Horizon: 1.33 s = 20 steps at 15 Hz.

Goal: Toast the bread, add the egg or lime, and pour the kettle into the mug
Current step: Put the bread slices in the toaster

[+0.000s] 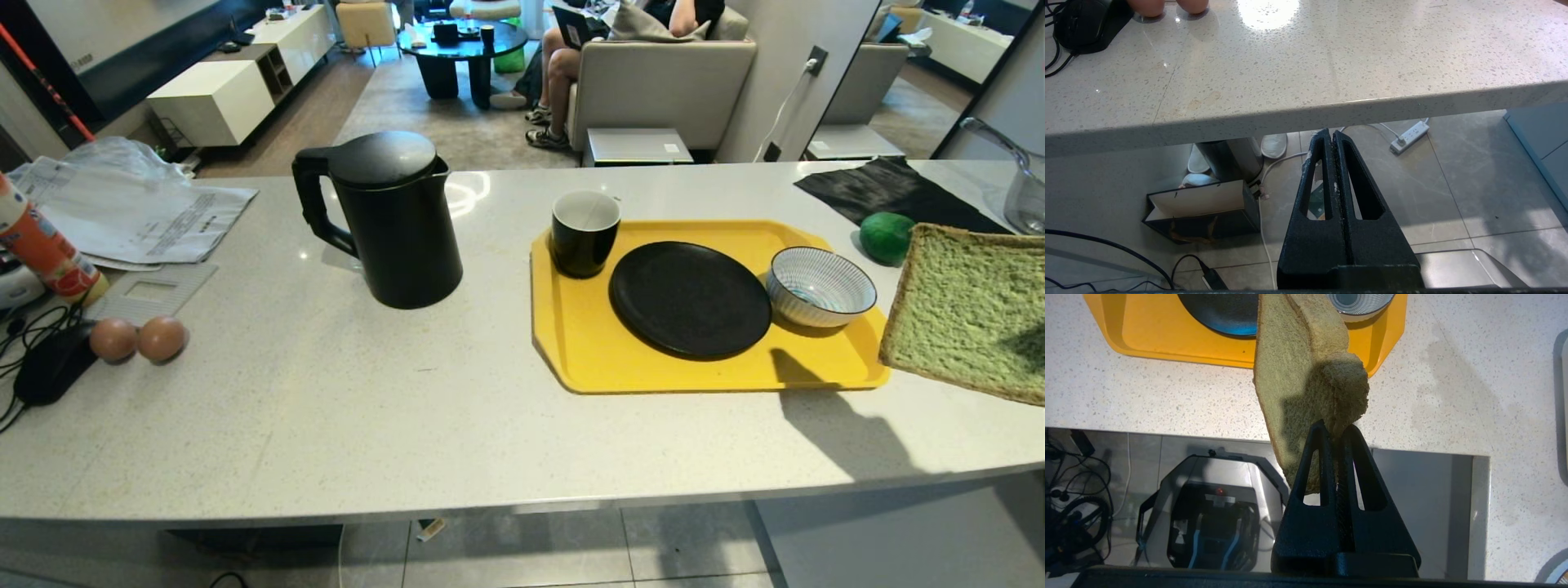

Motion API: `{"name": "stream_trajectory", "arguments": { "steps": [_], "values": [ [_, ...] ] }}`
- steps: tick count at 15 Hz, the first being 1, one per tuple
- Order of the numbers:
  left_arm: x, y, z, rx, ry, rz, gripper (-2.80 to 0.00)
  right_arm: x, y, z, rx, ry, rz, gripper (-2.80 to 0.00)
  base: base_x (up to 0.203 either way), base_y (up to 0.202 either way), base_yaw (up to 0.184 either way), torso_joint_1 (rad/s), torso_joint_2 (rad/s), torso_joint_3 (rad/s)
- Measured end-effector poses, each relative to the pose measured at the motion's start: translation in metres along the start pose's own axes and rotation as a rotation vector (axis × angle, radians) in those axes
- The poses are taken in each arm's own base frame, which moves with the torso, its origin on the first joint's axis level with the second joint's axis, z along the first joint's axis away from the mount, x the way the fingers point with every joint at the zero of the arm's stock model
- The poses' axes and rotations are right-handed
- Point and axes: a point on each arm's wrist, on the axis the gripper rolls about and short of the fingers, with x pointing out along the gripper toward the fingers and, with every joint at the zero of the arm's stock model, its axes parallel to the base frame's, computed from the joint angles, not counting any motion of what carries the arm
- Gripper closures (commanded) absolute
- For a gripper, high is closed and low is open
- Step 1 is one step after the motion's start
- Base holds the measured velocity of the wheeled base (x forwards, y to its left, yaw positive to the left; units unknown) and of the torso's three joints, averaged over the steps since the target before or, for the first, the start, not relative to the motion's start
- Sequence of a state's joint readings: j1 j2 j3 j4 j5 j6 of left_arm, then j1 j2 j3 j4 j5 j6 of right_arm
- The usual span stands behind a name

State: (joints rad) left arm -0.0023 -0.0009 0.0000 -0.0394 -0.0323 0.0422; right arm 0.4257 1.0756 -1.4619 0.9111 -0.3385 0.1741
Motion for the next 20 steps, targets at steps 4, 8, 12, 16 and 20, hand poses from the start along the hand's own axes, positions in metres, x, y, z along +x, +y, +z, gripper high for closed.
{"name": "stream_trajectory", "arguments": {
  "steps": [4,8,12,16,20],
  "values": [
    [0.0000,0.0000,0.0000,0.000,0.000,0.000,0.00,-0.0024,-0.0007,0.0011,-0.032,-0.011,0.001,0.00,0.000,0.000,0.000,0.000,0.00,0.000],
    [0.0000,0.0000,0.0000,0.000,0.000,0.000,0.00,-0.0052,-0.0017,0.0008,-0.039,-0.020,0.002,0.00,0.000,0.000,0.000,0.000,0.00,0.000],
    [0.0000,0.0000,0.0000,0.000,0.000,0.000,0.00,-0.0065,-0.0023,0.0005,-0.037,-0.024,0.002,0.00,0.000,0.000,0.000,0.000,0.00,0.000],
    [0.0000,0.0000,0.0000,0.000,0.000,0.000,0.00,-0.0059,-0.0021,0.0002,-0.035,-0.022,0.003,0.00,0.000,0.000,0.000,0.000,0.00,0.000],
    [0.0000,0.0000,0.0000,0.000,0.000,0.000,0.00,-0.0048,-0.0016,0.0009,-0.034,-0.022,0.003,0.00,0.000,0.000,0.000,0.000,0.00,0.000]
  ]
}}
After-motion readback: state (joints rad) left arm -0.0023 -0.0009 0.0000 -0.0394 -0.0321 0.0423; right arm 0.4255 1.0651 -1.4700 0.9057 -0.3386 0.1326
